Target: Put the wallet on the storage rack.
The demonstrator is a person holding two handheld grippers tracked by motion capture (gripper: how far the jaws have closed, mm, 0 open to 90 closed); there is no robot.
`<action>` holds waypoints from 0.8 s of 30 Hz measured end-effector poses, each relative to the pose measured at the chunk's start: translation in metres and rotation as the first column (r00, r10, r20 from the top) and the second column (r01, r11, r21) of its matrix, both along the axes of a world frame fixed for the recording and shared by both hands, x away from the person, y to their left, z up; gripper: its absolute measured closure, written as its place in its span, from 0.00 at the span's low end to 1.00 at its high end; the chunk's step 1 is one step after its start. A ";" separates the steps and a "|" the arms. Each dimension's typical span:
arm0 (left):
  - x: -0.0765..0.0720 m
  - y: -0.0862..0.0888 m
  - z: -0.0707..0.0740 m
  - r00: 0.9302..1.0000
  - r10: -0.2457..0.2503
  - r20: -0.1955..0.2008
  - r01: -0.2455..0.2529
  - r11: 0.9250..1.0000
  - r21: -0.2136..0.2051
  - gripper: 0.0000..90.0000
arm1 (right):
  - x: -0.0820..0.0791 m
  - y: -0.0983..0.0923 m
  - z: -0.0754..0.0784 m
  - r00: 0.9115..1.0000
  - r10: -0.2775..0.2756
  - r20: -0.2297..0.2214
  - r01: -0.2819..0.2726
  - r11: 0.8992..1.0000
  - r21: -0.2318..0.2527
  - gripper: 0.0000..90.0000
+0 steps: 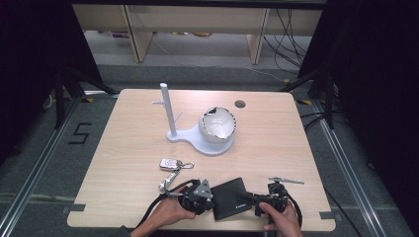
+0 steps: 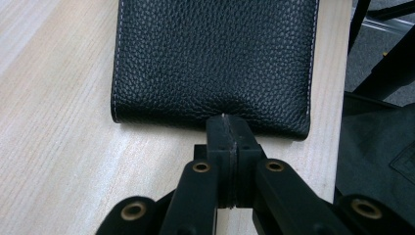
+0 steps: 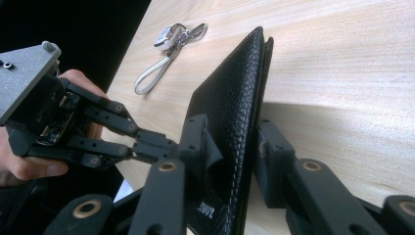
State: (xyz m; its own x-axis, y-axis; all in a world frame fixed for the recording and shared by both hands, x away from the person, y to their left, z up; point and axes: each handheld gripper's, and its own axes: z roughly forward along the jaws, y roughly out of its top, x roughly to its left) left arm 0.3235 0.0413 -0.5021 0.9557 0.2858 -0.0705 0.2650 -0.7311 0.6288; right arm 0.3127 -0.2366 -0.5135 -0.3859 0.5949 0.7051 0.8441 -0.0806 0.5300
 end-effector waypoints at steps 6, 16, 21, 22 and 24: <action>0.000 0.001 0.001 1.000 0.002 0.006 -0.002 1.000 0.004 0.96 | -0.002 0.003 0.006 0.999 0.021 0.024 -0.021 1.000 0.015 0.84; -0.007 0.014 0.013 0.998 0.027 0.048 -0.027 1.000 0.001 0.72 | -0.005 0.009 0.023 0.997 0.051 0.062 -0.054 0.997 0.046 0.89; -0.012 0.026 0.018 0.996 0.049 0.068 -0.047 0.999 -0.023 0.60 | -0.004 0.012 0.028 0.994 0.068 0.082 -0.072 0.996 0.054 0.89; -0.013 0.034 0.022 0.996 0.029 0.084 -0.030 0.999 0.010 0.57 | 0.001 0.012 0.030 0.986 0.070 0.148 -0.076 0.996 0.040 0.89; -0.015 0.037 0.023 0.996 0.043 0.082 -0.044 0.999 0.005 0.52 | 0.001 0.011 0.038 0.990 0.059 0.130 -0.067 0.996 0.058 0.89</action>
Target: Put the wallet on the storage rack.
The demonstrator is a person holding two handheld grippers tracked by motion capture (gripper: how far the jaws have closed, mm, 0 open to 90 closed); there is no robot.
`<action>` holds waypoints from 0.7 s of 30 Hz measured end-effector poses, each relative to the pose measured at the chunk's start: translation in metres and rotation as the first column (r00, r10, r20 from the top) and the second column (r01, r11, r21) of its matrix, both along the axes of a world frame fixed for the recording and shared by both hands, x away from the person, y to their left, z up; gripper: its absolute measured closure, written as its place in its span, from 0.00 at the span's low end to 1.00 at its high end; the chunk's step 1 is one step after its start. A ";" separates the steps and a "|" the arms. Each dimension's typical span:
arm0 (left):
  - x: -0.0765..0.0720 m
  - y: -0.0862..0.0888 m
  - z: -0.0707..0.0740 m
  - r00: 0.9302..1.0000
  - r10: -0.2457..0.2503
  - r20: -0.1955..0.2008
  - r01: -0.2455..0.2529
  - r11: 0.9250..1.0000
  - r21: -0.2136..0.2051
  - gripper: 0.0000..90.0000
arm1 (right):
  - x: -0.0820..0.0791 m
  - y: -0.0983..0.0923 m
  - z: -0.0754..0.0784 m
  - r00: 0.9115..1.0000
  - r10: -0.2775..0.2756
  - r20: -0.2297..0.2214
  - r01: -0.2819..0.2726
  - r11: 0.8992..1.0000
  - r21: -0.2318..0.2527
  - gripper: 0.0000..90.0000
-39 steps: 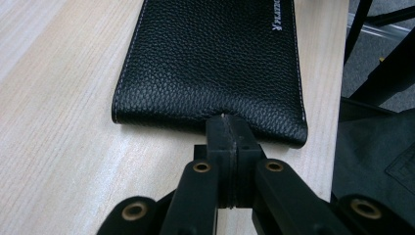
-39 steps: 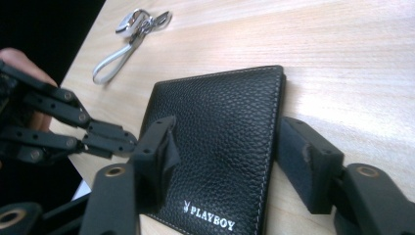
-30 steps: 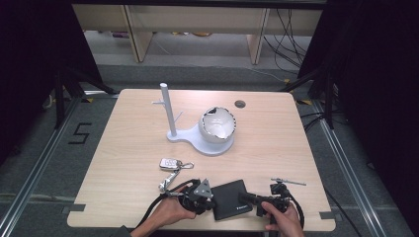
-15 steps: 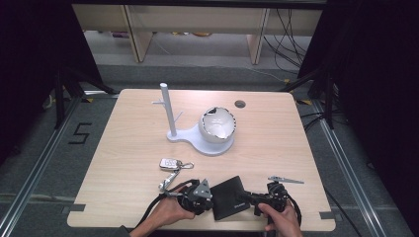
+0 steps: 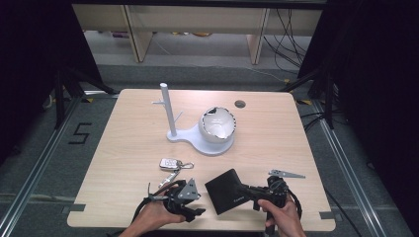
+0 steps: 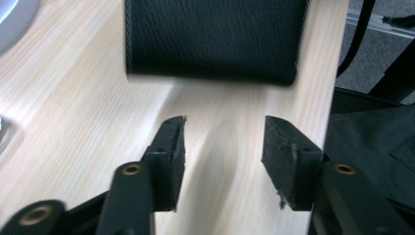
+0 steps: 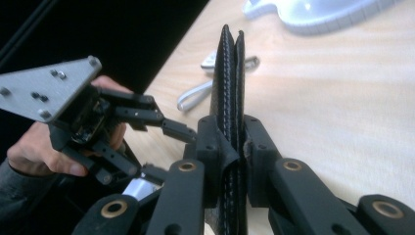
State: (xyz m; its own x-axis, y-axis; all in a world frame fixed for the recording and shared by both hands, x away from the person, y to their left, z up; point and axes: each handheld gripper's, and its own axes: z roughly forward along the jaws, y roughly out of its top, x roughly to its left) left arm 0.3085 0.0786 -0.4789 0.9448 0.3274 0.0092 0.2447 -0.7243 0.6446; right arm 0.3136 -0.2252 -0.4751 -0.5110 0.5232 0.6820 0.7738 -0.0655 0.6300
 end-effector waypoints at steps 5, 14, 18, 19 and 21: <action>-0.002 0.017 -0.003 0.995 0.096 0.002 -0.095 0.994 -0.053 0.44 | 0.013 -0.006 0.013 0.996 -0.014 0.083 0.014 1.000 0.007 0.89; -0.009 0.031 -0.006 0.989 0.151 0.001 -0.150 0.987 -0.063 0.36 | 0.044 -0.021 0.032 0.989 -0.075 0.124 0.071 0.997 0.032 0.89; -0.011 0.035 -0.009 0.987 0.158 0.010 -0.157 0.987 -0.042 0.36 | 0.055 -0.023 0.042 0.990 -0.097 0.105 0.094 0.995 0.034 0.89; -0.011 0.035 -0.009 0.987 0.158 0.010 -0.157 0.987 -0.042 0.35 | 0.055 -0.023 0.042 0.990 -0.097 0.105 0.094 0.995 0.034 0.89; -0.012 0.035 -0.010 0.987 0.164 0.002 -0.163 0.985 -0.046 0.35 | 0.063 -0.025 0.046 0.985 -0.098 0.145 0.096 0.995 0.019 0.89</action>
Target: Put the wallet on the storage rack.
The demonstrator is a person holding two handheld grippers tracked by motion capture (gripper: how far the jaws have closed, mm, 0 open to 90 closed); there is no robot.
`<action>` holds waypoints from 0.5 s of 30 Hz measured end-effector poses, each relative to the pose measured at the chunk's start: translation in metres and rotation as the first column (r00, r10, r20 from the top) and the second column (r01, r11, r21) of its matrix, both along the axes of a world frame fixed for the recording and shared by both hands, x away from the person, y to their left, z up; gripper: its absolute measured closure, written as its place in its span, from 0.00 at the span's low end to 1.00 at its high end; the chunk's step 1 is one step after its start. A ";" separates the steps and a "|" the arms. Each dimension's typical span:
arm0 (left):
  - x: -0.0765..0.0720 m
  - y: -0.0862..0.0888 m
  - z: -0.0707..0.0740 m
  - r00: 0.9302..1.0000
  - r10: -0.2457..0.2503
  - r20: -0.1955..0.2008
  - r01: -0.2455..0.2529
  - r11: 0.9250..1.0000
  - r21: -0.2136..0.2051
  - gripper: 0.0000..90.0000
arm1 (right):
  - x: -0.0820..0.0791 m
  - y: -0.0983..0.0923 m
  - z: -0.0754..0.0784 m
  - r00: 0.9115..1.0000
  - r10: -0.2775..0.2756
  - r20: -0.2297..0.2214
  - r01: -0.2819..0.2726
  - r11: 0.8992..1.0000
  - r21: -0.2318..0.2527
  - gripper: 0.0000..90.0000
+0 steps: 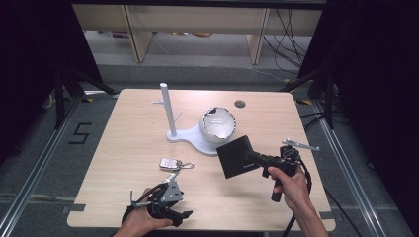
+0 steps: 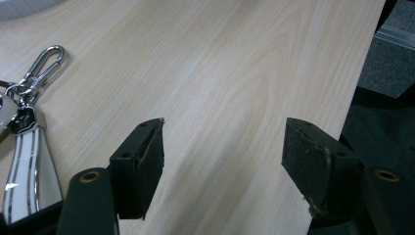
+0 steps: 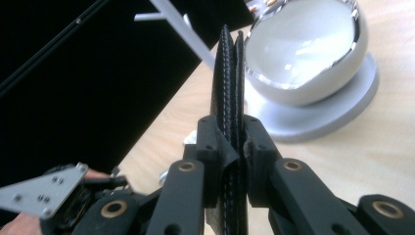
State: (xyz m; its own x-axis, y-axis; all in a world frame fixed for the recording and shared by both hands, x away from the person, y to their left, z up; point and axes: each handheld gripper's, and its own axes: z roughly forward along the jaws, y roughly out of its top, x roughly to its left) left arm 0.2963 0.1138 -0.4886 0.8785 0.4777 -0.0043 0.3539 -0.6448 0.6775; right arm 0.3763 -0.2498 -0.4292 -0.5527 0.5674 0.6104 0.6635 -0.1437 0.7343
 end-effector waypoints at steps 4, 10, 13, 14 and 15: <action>0.000 0.003 -0.001 1.000 0.011 0.003 -0.011 1.000 0.002 0.35 | 0.018 -0.002 0.012 0.999 -0.019 0.029 0.020 1.000 -0.020 0.89; -0.001 0.005 -0.001 1.000 0.012 0.011 -0.012 1.000 0.010 0.35 | 0.033 -0.002 0.022 0.999 -0.049 0.002 0.049 0.998 -0.031 0.89; -0.002 0.006 -0.001 1.000 0.013 0.007 -0.013 1.000 0.002 0.35 | 0.047 -0.004 0.026 0.998 -0.055 0.043 0.058 0.996 -0.072 0.89; -0.001 0.007 -0.001 1.000 0.017 0.009 -0.017 1.000 0.009 0.35 | 0.053 -0.002 0.030 0.997 -0.064 0.044 0.067 0.994 -0.087 0.89; -0.002 0.007 -0.002 1.000 0.018 0.001 -0.018 1.000 0.000 0.35 | 0.056 -0.002 0.032 0.997 -0.062 0.050 0.067 0.993 -0.094 0.89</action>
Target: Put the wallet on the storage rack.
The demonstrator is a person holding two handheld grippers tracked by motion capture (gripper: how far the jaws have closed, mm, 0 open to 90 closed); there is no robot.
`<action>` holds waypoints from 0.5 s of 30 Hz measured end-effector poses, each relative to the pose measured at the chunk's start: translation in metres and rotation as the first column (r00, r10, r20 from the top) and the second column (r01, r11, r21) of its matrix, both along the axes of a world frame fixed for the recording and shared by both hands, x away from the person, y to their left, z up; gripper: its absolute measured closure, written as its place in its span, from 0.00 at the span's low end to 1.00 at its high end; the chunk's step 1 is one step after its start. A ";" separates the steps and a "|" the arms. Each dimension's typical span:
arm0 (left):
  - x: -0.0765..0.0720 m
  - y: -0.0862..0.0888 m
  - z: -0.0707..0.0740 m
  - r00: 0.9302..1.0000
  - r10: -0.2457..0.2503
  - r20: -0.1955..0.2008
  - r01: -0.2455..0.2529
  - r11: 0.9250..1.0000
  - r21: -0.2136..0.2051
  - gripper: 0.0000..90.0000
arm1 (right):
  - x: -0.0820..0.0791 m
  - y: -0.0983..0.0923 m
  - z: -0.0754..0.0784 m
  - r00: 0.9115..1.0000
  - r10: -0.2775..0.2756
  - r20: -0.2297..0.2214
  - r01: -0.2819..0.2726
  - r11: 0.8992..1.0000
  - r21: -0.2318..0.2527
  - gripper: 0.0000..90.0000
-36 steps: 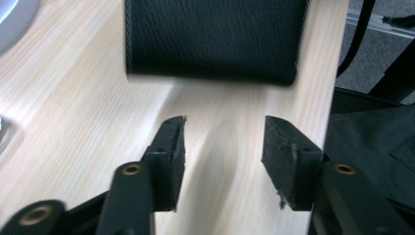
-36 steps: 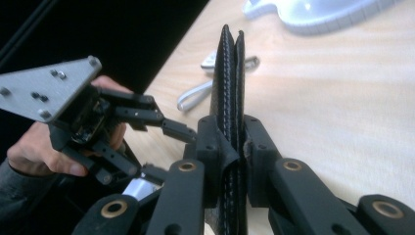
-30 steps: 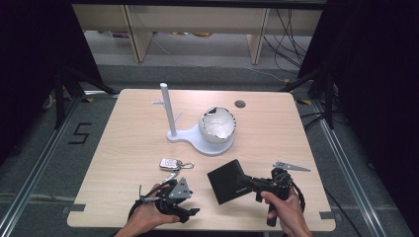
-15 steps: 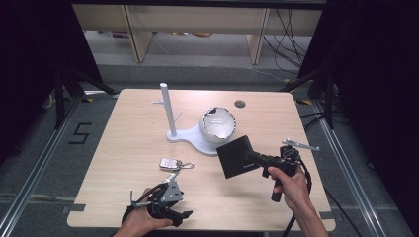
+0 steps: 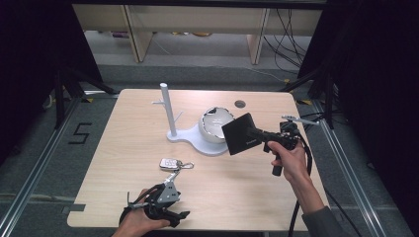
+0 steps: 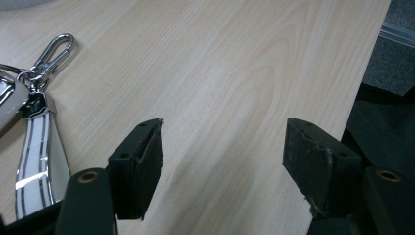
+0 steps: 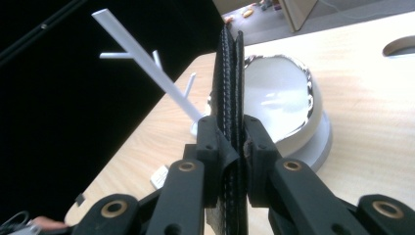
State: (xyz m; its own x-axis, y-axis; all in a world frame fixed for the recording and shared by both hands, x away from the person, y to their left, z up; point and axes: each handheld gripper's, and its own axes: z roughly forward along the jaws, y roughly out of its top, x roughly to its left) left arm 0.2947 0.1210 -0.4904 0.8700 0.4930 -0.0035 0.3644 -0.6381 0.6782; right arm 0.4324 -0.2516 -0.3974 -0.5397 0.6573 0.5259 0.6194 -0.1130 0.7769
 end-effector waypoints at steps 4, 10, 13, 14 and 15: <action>0.000 0.002 -0.001 1.000 0.009 -0.002 -0.009 1.000 0.007 0.35 | 0.010 0.005 0.007 1.000 -0.002 -0.005 0.002 1.000 0.003 0.89; -0.001 0.003 0.000 1.000 0.003 0.002 -0.003 1.000 0.008 0.34 | 0.026 0.012 0.012 1.000 -0.018 -0.011 0.018 1.000 -0.009 0.89; -0.001 0.003 0.001 1.000 -0.002 0.009 0.002 1.000 -0.004 0.34 | 0.031 0.014 0.013 0.999 -0.028 -0.021 0.028 1.000 -0.012 0.89; -0.002 0.002 0.001 1.000 0.013 -0.001 -0.013 1.000 -0.011 0.34 | 0.039 0.016 0.012 0.999 -0.038 -0.017 0.038 0.999 -0.016 0.89; -0.001 0.004 0.001 1.000 0.002 0.013 -0.002 1.000 0.004 0.34 | 0.040 0.017 0.013 0.999 -0.043 -0.025 0.042 0.999 -0.011 0.89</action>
